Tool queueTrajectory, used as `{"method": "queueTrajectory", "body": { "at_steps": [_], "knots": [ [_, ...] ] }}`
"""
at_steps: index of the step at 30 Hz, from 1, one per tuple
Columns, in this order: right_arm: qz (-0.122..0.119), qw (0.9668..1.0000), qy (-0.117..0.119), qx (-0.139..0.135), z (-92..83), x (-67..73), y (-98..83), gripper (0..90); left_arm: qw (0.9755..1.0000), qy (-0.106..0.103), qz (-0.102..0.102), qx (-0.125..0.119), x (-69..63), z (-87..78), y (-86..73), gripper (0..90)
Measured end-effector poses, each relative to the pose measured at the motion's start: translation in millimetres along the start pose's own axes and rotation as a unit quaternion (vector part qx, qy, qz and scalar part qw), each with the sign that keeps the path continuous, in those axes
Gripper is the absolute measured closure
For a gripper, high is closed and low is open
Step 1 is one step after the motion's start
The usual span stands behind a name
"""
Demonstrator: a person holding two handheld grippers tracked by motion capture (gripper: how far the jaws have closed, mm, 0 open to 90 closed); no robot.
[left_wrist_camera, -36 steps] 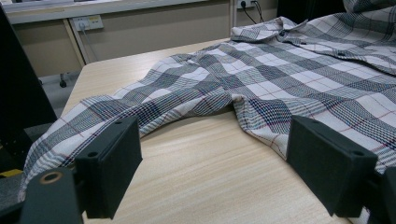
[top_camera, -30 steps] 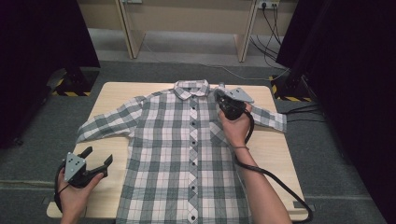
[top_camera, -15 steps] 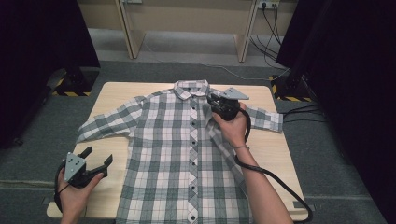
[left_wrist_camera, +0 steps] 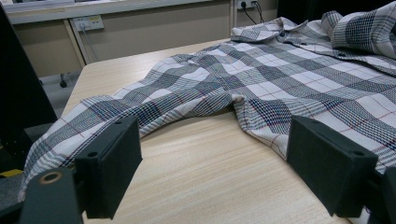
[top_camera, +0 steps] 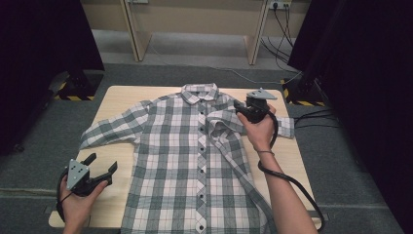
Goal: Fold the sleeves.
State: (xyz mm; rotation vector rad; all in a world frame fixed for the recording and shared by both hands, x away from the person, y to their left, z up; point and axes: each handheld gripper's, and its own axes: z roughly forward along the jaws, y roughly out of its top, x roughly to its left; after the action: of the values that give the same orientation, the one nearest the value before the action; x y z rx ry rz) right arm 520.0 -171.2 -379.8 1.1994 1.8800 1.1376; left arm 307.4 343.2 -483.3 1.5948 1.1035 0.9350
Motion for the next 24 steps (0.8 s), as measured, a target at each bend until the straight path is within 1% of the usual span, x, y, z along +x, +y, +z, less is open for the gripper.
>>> {"method": "queueTrajectory", "body": {
  "at_steps": [2,4,5,7,9,11,17,24],
  "knots": [
    [0.003,0.9998,-0.017,0.011,-2.6,-10.9,-4.4,43.9,1.0,0.0,0.001,0.0,-0.1,0.1,0.1,17.3],
    [0.011,0.9994,-0.028,0.017,-6.0,-21.7,-9.6,43.7,1.0,0.001,0.001,0.0,-0.2,0.0,0.0,17.3],
    [0.008,0.999,-0.037,0.021,-7.7,-27.2,-12.2,43.5,1.0,0.001,0.001,0.0,-0.2,0.0,0.0,17.3],
    [0.021,0.9985,-0.044,0.025,-11.5,-37.7,-17.6,43.4,1.0,0.001,0.001,0.001,-0.2,0.2,0.1,17.3],
    [0.022,0.9976,-0.058,0.03,-15.4,-47.0,-22.7,43.1,1.0,0.002,0.001,0.001,-0.3,0.2,0.1,17.3],
    [0.03,0.9971,-0.063,0.032,-18.8,-55.3,-28.0,43.0,1.0,0.002,0.002,0.001,-0.6,0.2,0.1,17.3],
    [0.043,0.9947,-0.081,0.046,-25.3,-74.5,-45.6,42.9,1.0,0.002,0.002,0.001,-0.8,0.1,0.1,17.4],
    [0.058,0.991,-0.097,0.072,-25.7,-90.5,-67.7,42.9,1.0,0.003,0.002,0.001,-0.9,0.2,0.1,17.3]
  ]
}}
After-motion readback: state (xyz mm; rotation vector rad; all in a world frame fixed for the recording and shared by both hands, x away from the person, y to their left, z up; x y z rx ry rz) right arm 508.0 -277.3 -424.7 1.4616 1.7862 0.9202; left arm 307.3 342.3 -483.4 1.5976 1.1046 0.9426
